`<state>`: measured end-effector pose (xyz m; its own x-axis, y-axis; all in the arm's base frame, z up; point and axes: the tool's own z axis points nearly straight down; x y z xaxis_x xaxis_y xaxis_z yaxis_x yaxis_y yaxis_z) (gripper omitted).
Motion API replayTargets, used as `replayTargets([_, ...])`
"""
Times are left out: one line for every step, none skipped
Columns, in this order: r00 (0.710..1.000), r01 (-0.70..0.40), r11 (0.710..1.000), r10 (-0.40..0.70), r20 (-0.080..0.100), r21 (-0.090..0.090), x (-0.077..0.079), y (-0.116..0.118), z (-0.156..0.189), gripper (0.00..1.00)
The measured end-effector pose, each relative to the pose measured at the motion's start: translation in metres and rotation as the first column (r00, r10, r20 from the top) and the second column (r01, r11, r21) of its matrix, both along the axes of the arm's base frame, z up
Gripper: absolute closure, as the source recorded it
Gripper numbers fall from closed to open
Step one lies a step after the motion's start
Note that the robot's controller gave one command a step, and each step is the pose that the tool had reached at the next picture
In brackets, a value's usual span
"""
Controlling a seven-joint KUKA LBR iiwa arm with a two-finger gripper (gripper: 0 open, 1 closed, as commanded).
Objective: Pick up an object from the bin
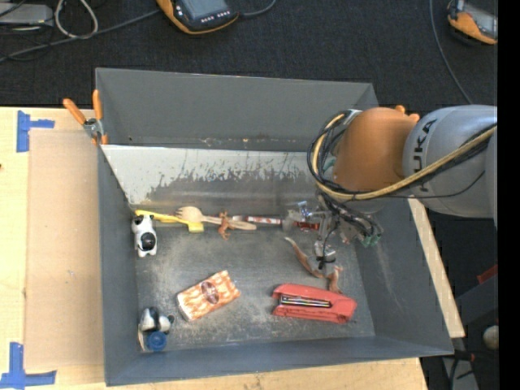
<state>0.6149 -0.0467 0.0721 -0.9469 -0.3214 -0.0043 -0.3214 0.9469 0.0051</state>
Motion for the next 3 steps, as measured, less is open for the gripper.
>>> replayTargets([0.977, -0.214, 0.977, 0.214, 0.000, 0.000, -0.046, 0.002, 0.016, 0.00])
replayTargets([0.956, -0.294, 0.956, 0.294, 0.003, -0.001, -0.117, 0.009, 0.028, 0.00])
replayTargets([0.958, -0.287, 0.958, 0.287, 0.007, -0.002, -0.141, 0.010, 0.027, 0.00])
